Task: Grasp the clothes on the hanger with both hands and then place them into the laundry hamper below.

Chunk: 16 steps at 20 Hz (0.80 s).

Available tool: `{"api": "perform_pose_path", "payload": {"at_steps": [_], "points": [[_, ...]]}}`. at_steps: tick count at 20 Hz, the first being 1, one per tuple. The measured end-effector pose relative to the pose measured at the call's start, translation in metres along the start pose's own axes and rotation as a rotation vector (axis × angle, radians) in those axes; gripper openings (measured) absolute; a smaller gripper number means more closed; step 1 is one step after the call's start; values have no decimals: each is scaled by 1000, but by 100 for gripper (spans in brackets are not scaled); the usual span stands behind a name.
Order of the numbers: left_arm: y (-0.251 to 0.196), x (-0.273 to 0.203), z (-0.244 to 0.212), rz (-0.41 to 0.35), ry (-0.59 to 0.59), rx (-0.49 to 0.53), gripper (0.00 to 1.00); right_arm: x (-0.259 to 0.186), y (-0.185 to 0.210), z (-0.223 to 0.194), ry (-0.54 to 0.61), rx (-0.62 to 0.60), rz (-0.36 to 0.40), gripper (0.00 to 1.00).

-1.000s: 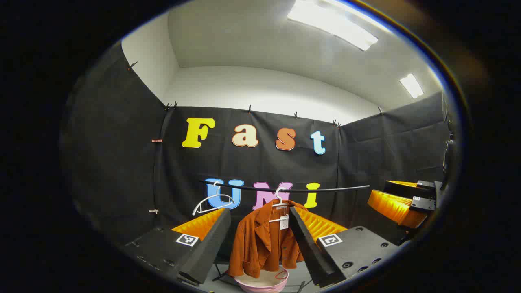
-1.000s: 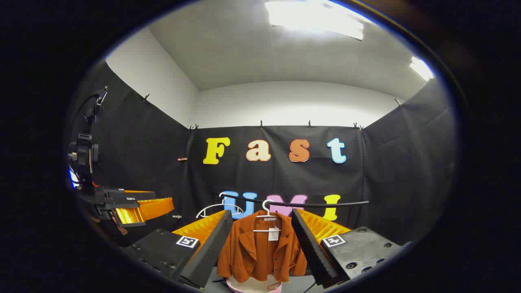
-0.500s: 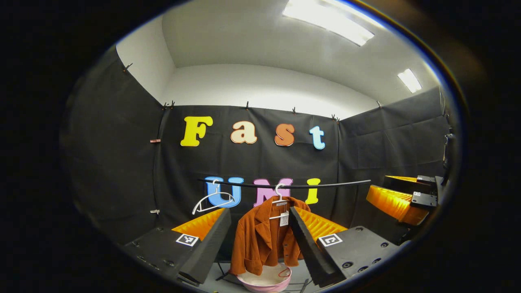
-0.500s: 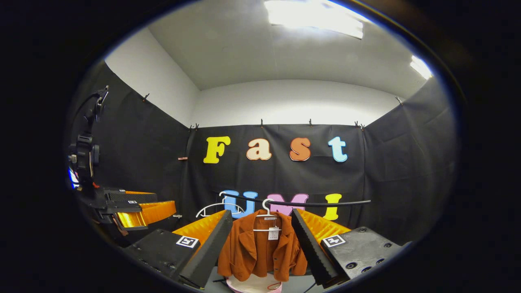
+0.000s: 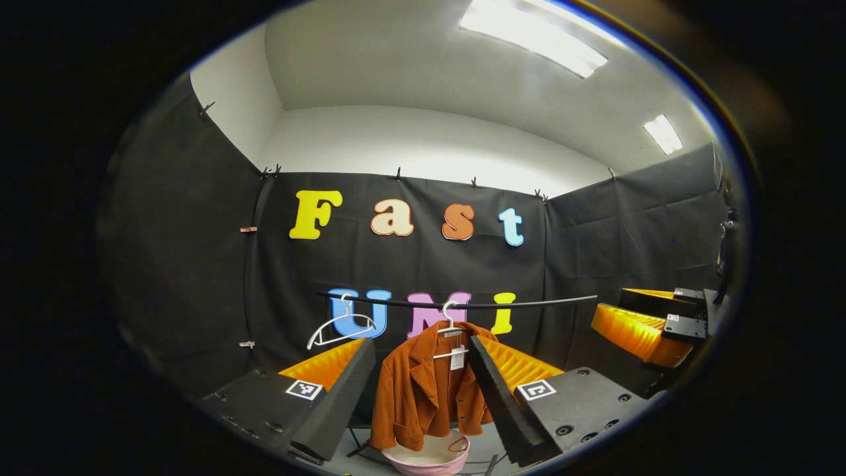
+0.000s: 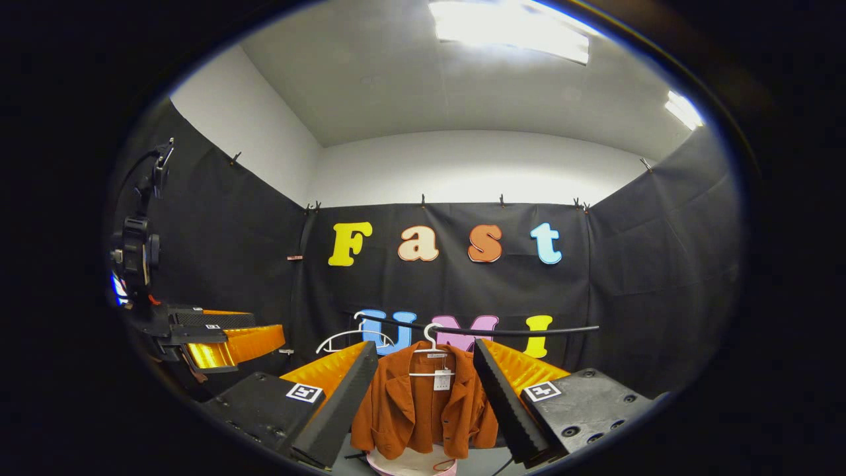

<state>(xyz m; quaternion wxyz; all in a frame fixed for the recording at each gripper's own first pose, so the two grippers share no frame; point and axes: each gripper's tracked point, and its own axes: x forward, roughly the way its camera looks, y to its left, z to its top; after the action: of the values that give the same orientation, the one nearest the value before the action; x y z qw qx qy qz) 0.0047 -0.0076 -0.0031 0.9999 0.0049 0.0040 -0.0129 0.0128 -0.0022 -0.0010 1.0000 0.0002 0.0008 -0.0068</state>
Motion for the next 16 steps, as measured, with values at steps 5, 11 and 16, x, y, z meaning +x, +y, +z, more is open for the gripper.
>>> {"api": "perform_pose_path", "payload": {"at_steps": [5,11,16], "points": [[2,-2,3,-16,-11,-5,91,-3,3,3,-5,-14,-9,94],[11,-2,4,-10,-19,1,92,-6,8,2,7,-17,-21,94],[17,-1,-5,-47,-10,-1,91,-5,13,-2,7,-39,-55,94]]}}
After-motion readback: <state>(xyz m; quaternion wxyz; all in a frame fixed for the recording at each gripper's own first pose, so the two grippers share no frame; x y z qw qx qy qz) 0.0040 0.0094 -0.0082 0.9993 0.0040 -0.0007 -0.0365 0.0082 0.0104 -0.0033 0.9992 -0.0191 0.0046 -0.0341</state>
